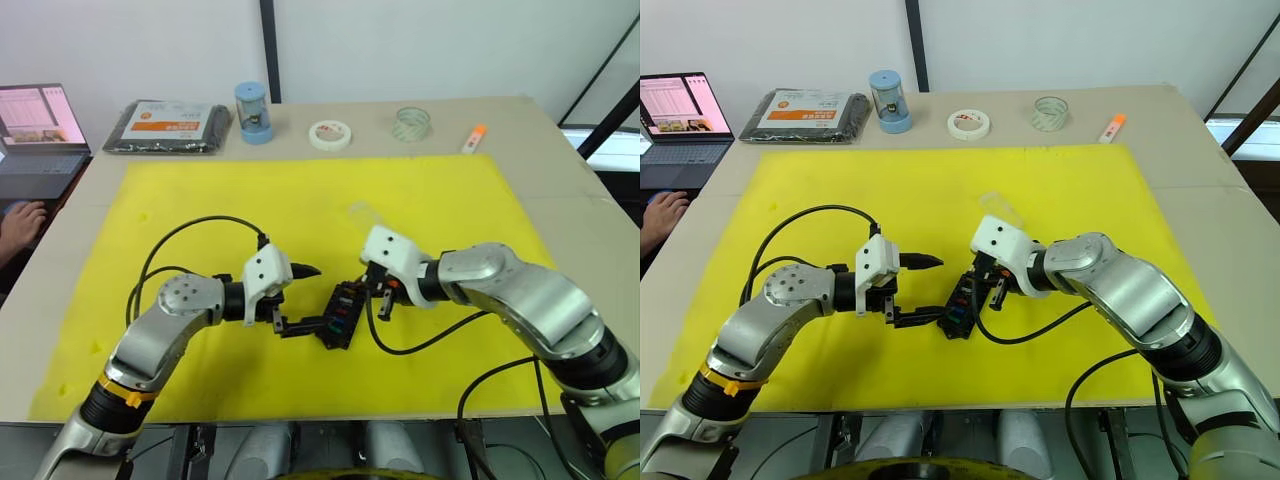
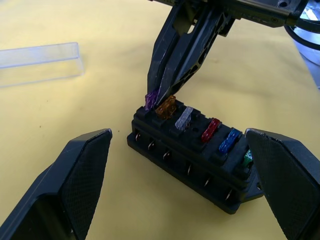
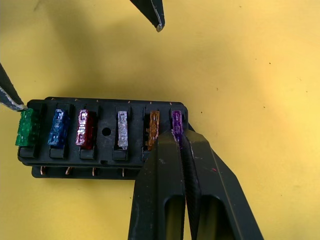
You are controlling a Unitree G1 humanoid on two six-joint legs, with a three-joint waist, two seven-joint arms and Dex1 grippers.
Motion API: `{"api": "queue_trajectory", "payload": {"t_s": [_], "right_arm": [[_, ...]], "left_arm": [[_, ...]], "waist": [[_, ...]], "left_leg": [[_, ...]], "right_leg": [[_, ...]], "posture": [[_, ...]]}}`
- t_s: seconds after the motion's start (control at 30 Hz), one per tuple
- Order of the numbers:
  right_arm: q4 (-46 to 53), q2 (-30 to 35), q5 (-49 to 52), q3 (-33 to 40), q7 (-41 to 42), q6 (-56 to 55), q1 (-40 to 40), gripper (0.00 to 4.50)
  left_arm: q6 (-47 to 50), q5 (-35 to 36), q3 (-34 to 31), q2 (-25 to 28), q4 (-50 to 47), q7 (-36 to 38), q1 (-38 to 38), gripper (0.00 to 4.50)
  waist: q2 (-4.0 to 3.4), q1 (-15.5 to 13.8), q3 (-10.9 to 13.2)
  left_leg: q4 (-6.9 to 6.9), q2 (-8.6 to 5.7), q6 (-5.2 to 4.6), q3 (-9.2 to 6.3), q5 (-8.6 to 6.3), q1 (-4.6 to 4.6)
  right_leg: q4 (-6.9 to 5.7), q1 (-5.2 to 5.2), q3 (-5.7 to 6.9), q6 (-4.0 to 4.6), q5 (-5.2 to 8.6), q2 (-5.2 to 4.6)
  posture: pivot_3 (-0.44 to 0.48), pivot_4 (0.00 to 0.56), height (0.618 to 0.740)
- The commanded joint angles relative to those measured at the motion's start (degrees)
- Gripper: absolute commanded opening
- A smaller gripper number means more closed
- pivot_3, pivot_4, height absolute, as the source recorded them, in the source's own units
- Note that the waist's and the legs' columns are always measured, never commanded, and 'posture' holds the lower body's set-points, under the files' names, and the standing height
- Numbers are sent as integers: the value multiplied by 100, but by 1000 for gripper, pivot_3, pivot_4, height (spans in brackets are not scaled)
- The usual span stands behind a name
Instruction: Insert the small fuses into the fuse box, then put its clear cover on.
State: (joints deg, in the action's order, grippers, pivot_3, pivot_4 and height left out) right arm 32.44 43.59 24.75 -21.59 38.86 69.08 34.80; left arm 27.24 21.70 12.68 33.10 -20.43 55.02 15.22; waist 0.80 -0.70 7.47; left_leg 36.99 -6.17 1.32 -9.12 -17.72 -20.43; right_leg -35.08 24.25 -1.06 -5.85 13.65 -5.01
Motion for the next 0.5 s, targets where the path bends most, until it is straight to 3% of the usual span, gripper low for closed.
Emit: {"api": "queue_trajectory", "payload": {"t_s": [0.03, 0.2, 0.5], "right_arm": [[25, 19, -58, -34, 26, -83, -2, 0], [43, 17, -73, 31, 42, -151, -40, 1393], [24, -99, 23, 282, 143, -342, -62, 1393]], "left_arm": [[-34, 27, -26, 32, -216, 1, -8, 4478], [-9, 38, -26, 43, -226, 3, 14, 4500], [-70, 3, -13, 31, -110, 35, 64, 4500]], "waist": [[0, 0, 0], [0, -2, 0], [-1, -1, 0]], "left_leg": [[0, 0, 0, 0, 0, 0], [0, 0, 0, 0, 0, -1], [0, 0, 0, 0, 0, -1]], "right_leg": [[0, 0, 0, 0, 0, 0], [0, 0, 0, 0, 0, 0], [0, 0, 0, 0, 0, 0]], "posture": [[0, 150, 740], [0, 150, 740], [0, 150, 740]]}}
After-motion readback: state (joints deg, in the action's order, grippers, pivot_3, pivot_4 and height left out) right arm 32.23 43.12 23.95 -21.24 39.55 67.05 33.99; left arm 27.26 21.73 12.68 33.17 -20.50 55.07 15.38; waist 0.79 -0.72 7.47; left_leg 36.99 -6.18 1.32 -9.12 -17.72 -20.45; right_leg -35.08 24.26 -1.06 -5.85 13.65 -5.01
